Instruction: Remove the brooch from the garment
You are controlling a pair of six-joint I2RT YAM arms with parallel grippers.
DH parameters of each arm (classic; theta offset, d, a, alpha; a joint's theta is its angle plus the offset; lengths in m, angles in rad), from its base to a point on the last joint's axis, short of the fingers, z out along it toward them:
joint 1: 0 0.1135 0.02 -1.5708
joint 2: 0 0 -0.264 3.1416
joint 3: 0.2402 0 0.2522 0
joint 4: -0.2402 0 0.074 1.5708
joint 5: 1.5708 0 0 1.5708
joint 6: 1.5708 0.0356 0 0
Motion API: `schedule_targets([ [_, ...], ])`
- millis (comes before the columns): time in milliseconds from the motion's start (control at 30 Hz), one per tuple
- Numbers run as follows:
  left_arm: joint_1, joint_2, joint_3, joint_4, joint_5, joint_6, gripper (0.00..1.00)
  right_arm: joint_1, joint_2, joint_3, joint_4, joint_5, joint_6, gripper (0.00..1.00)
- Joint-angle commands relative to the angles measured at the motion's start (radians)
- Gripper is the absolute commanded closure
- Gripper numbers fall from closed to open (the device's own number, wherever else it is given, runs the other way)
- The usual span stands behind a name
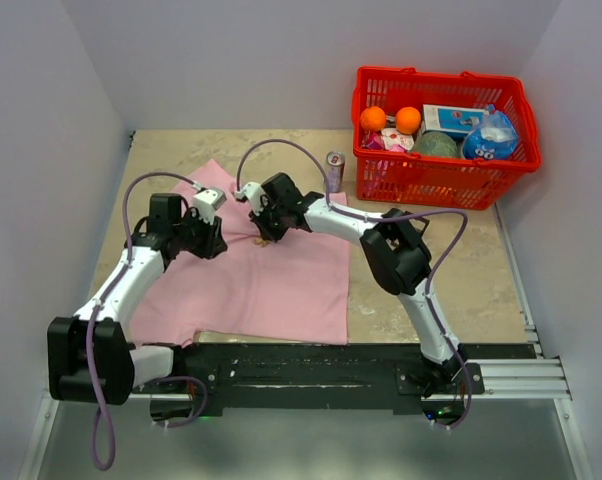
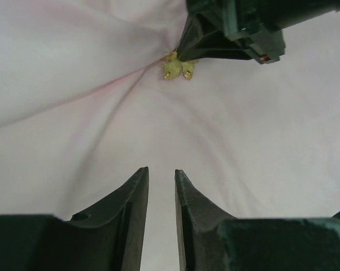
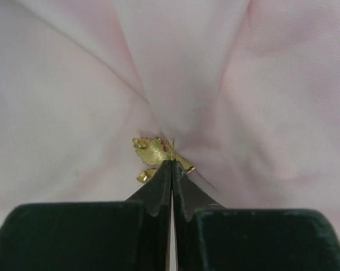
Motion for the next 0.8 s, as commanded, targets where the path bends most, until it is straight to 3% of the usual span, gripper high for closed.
schedule_targets([
  [0,-0.025,-0.048,-0.042,0.124,0.082,0.149,0.69,-0.01,0.013,0.076,-0.062,-0.095,0.023,1.0],
  [200,-0.047,-0.069,-0.091,0.156,0.125,0.517,0.66,-0.042,0.056,0.187,-0.12,-0.287,0.098,1.0],
  [267,-0.047,-0.092,-0.122,0.153,0.168,0.701,0.53,-0.044,0.059,0.201,-0.117,-0.323,0.119,1.0],
  [333,-0.048,-0.106,-0.146,0.149,0.185,0.804,0.47,-0.047,0.059,0.206,-0.108,-0.343,0.147,1.0],
  [500,-0.063,-0.113,-0.198,0.198,0.204,1.022,0.52,-0.061,0.056,0.196,-0.09,-0.361,0.171,1.0],
  [633,-0.088,-0.088,-0.27,0.38,0.195,1.003,0.52,-0.069,0.066,0.196,-0.09,-0.39,0.17,1.0],
  [667,-0.088,-0.062,-0.26,0.45,0.175,0.877,0.53,-0.07,0.068,0.196,-0.09,-0.395,0.17,1.0],
  [733,-0.088,0.051,-0.153,0.44,0.155,0.744,0.58,-0.073,0.066,0.195,-0.088,-0.403,0.171,1.0],
  [767,-0.088,0.091,-0.108,0.421,0.114,0.573,0.6,-0.075,0.065,0.193,-0.088,-0.403,0.17,1.0],
])
